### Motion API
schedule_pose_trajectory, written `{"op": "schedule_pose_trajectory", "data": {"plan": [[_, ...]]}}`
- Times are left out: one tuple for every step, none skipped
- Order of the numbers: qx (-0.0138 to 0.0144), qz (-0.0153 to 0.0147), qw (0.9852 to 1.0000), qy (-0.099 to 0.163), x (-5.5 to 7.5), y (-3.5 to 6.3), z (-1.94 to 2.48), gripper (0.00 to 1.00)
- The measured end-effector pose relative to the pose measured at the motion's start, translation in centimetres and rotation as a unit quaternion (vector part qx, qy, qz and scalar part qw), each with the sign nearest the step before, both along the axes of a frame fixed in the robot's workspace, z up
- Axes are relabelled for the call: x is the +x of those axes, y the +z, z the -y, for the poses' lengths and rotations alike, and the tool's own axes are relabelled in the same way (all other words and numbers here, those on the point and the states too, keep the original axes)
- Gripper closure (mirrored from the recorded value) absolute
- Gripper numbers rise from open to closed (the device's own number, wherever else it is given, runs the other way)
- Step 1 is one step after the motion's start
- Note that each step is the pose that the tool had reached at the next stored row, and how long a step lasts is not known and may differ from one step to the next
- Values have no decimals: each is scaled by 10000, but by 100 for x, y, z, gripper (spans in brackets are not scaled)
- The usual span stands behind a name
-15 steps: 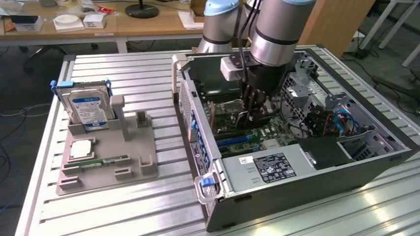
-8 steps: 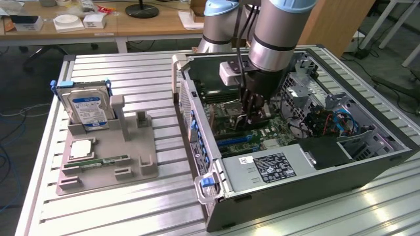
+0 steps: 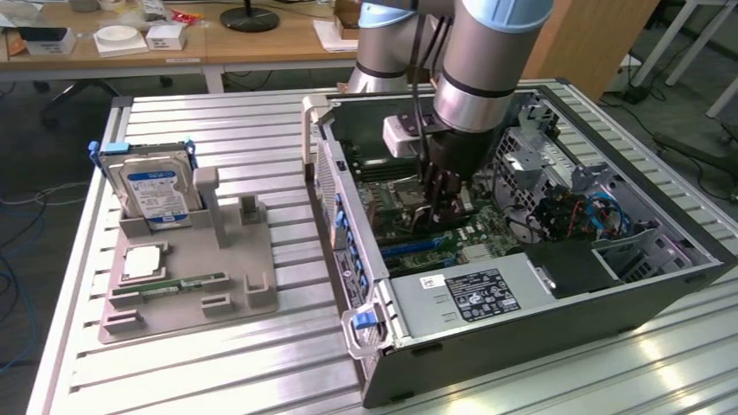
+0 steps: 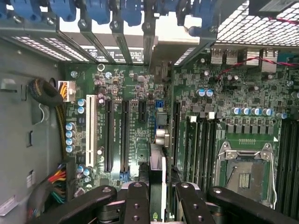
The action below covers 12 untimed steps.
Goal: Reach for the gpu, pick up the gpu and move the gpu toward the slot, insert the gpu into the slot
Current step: 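Insert the gpu into the slot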
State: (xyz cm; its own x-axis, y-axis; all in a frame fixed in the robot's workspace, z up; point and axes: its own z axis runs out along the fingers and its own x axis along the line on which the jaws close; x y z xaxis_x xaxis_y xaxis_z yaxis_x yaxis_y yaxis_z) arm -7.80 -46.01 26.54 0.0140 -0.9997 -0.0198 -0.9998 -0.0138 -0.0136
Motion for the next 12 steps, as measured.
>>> {"op": "schedule_pose_trajectory", "data": {"plan": [[1, 0, 10000, 0, -12, -5, 0, 74], [1, 0, 10000, 0, -23, -11, -1, 74], [2, 1, 10000, 0, -29, -20, -1, 74], [1, 0, 10000, 0, -30, -32, 0, 74], [1, 0, 10000, 0, -30, -49, 1, 74], [1, 0, 10000, 0, -30, -68, 1, 74], [1, 0, 10000, 0, -30, -85, 1, 74], [1, 1, 10000, 0, -32, -96, 1, 74], [1, 1, 10000, -2, -38, -104, 1, 74], [0, 0, 10000, -1, -48, -108, 1, 74], [0, 0, 10000, -1, -54, -112, 1, 74], [1, 0, 10000, -1, -59, -118, 1, 74]]}}
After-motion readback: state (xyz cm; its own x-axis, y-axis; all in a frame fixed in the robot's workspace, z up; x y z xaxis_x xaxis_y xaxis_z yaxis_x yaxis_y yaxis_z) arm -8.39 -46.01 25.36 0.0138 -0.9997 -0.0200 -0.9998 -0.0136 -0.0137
